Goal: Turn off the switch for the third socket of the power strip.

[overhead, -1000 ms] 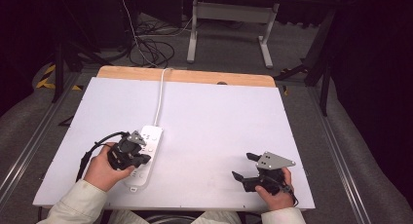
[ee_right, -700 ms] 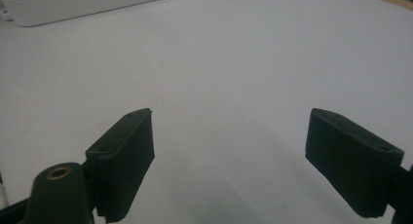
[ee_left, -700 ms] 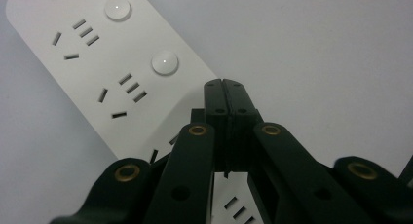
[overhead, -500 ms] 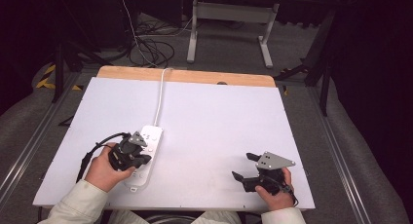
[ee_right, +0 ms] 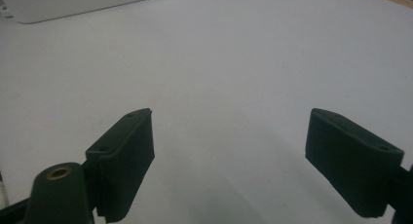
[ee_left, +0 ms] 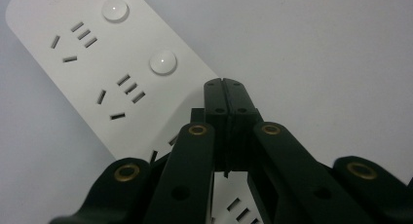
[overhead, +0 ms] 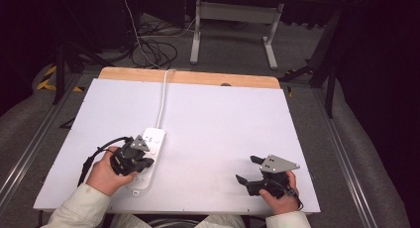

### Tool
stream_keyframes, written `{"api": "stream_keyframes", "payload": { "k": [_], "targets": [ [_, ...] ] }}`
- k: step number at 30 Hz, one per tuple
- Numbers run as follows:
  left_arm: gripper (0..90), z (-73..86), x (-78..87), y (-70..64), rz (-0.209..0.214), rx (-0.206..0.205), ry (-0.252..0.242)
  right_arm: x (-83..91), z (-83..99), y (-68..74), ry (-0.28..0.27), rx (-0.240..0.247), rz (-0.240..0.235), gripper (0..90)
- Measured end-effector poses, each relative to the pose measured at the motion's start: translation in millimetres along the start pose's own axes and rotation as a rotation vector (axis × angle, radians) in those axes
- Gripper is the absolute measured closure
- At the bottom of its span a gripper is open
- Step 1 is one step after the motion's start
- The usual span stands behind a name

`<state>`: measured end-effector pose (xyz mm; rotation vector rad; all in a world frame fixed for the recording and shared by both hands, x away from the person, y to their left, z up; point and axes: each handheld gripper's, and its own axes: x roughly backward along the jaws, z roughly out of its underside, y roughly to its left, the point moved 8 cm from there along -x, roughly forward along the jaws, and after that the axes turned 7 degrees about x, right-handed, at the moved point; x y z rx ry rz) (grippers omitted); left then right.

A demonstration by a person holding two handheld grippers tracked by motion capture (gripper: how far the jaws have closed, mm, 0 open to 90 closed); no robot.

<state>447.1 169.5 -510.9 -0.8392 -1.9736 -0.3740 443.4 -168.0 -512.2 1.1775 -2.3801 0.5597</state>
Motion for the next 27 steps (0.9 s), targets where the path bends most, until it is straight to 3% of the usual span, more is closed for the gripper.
{"api": "stream_keyframes", "payload": {
  "k": [8,15,27],
  "targets": [
    [90.0,0.8,-0.2,-1.2,-0.01,0.008,-0.009,0.2,0.1,0.1,0.0,0.002,-0.001,18.5],
    [90.0,0.7,-0.2,-2.1,-0.044,0.002,-0.013,0.1,0.2,-0.2,0.002,0.001,0.0,18.5],
    [90.0,1.1,-0.4,-2.7,-0.044,0.002,-0.015,-0.3,0.6,0.1,0.007,-0.001,-0.001,18.5]
  ]
}}
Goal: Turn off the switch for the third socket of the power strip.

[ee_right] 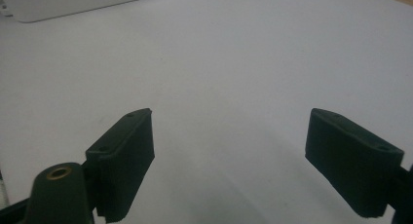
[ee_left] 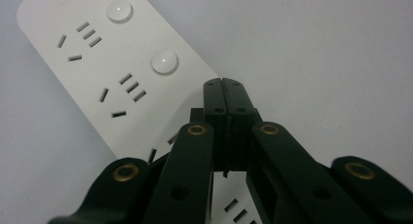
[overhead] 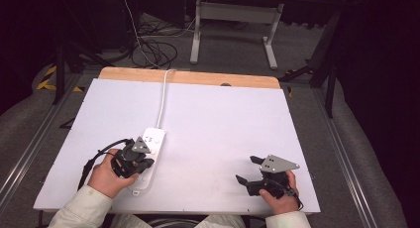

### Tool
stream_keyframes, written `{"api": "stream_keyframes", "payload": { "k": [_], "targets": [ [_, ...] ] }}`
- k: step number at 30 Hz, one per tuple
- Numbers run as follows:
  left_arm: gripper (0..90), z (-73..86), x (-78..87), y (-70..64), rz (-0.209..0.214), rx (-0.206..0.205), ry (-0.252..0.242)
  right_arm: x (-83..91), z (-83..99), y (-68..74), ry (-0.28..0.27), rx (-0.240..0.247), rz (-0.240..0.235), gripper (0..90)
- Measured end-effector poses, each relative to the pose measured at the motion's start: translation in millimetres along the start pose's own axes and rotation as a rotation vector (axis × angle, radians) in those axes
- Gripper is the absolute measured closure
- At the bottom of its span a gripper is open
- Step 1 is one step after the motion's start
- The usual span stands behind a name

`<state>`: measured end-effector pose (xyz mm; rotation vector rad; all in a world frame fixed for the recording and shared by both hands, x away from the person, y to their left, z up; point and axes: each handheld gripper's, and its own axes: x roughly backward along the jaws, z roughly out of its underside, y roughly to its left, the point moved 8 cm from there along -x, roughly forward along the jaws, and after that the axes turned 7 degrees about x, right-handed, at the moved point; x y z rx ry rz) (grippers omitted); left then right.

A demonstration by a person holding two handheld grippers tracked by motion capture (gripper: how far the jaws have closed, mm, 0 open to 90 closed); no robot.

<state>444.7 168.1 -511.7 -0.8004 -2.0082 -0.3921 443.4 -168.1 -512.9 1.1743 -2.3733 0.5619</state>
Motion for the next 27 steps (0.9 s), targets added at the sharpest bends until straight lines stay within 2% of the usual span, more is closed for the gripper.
{"api": "stream_keyframes", "payload": {
  "k": [12,27],
  "targets": [
    [90.0,0.6,-0.4,0.5,0.021,0.021,-0.002,-0.1,-0.2,0.9,0.0,0.004,-0.004,18.5],
    [90.0,0.6,-0.8,0.1,0.006,0.027,0.004,-1.2,0.1,1.9,0.004,0.007,-0.009,18.5]
  ]
}}
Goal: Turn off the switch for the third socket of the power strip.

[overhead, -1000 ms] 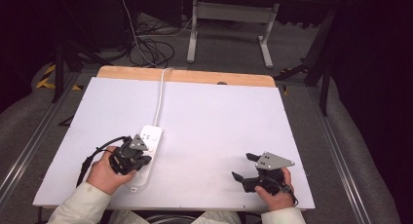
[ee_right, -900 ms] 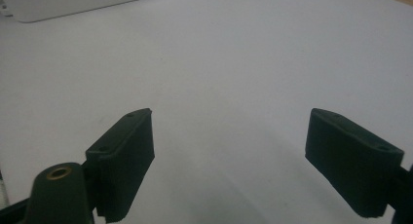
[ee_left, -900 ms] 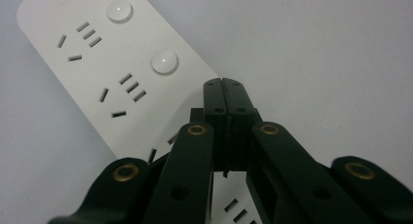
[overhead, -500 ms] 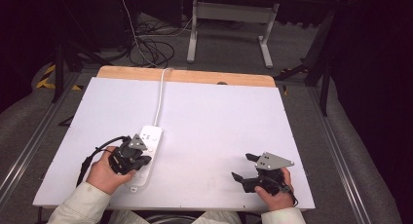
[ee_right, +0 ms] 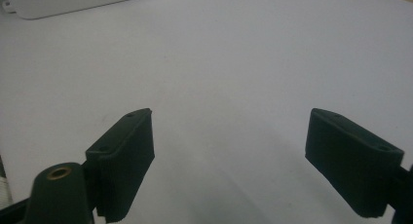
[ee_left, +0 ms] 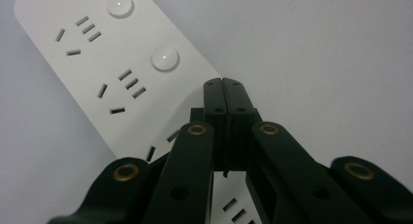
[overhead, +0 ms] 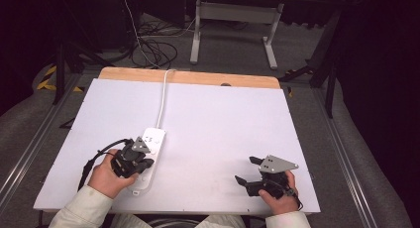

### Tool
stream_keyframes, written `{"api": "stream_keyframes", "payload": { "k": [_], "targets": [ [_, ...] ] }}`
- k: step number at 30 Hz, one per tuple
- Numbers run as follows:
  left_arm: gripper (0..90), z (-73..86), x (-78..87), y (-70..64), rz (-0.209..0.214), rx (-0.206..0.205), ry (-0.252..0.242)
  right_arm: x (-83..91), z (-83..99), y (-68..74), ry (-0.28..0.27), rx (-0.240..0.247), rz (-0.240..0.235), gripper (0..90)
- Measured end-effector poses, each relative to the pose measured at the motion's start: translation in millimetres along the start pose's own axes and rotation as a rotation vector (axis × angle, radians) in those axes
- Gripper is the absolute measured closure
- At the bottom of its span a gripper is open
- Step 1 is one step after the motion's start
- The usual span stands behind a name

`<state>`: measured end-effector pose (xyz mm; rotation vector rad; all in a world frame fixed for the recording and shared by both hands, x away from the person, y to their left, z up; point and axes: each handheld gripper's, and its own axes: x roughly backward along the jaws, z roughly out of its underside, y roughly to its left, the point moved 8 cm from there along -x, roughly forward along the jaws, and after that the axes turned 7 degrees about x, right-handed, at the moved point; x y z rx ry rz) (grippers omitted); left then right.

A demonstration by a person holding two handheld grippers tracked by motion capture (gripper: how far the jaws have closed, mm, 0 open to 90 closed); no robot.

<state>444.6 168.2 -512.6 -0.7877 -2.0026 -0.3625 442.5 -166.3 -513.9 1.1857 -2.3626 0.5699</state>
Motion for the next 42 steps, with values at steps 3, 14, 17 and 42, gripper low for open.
{"api": "stream_keyframes", "payload": {
  "k": [3,14,17,42],
  "targets": [
    [90.0,-0.6,0.4,-1.1,-0.012,-0.003,0.003,0.1,0.3,-0.4,0.0,0.0,-0.001,18.5],
    [90.0,-5.9,14.9,-1.0,0.006,0.022,-0.059,-0.2,2.3,-2.6,0.005,-0.006,0.001,18.5],
    [90.0,-6.7,18.9,-0.7,0.006,0.019,-0.066,0.0,2.2,-2.6,0.004,-0.007,0.002,18.5],
    [48.2,-19.6,42.8,-14.7,-0.001,-0.059,-0.156,-0.6,2.7,-2.3,0.005,-0.008,-0.005,18.5]
  ]
}}
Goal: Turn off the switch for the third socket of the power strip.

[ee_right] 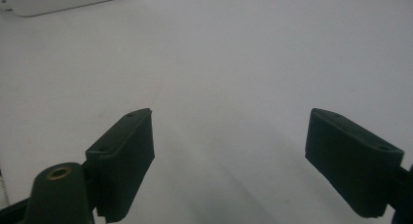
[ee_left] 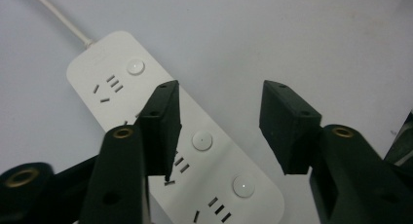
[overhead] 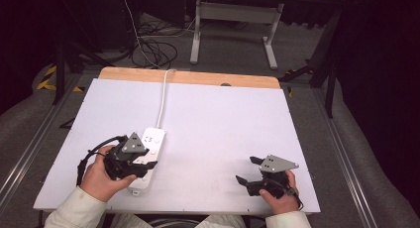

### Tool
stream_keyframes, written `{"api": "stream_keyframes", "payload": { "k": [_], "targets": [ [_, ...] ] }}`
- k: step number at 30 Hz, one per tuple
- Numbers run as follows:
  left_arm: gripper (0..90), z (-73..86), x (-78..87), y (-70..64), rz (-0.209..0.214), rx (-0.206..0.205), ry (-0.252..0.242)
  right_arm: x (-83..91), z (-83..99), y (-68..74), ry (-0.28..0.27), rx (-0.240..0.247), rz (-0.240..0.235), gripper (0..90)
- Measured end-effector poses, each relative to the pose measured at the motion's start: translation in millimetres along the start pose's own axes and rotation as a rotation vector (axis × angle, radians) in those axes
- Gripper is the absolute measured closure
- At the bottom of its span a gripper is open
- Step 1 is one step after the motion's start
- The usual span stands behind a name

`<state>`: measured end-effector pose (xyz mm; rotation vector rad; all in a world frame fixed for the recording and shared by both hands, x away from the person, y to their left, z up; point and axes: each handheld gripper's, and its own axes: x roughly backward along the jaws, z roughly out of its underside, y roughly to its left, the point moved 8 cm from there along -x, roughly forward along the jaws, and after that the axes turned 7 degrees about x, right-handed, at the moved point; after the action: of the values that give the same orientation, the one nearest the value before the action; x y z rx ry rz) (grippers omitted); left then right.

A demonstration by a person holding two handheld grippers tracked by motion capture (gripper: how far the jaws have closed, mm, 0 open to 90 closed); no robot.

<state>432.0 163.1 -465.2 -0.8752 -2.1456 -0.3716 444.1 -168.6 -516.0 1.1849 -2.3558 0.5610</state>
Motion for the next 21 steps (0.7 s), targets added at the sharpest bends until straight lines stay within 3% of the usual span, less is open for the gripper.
{"api": "stream_keyframes", "payload": {
  "k": [4,8,14,19,21],
  "targets": [
    [36.0,-3.9,4.3,2.1,-0.005,-0.002,-0.053,0.3,0.4,-0.7,0.0,-0.002,0.002,18.5],
    [32.0,-2.9,7.2,3.4,-0.011,-0.007,-0.055,-0.6,0.4,-0.5,0.003,-0.003,0.0,18.5],
    [23.1,-5.9,16.4,8.2,-0.017,0.006,-0.127,0.6,0.3,-0.5,-0.002,-0.003,0.002,18.5],
    [21.0,-5.8,24.3,13.9,0.007,0.051,-0.169,0.4,0.4,-0.6,-0.001,-0.002,0.001,18.5],
    [19.6,-5.5,27.8,18.6,-0.003,0.061,-0.189,0.8,0.2,-0.6,-0.002,-0.002,0.003,18.5]
  ]
}}
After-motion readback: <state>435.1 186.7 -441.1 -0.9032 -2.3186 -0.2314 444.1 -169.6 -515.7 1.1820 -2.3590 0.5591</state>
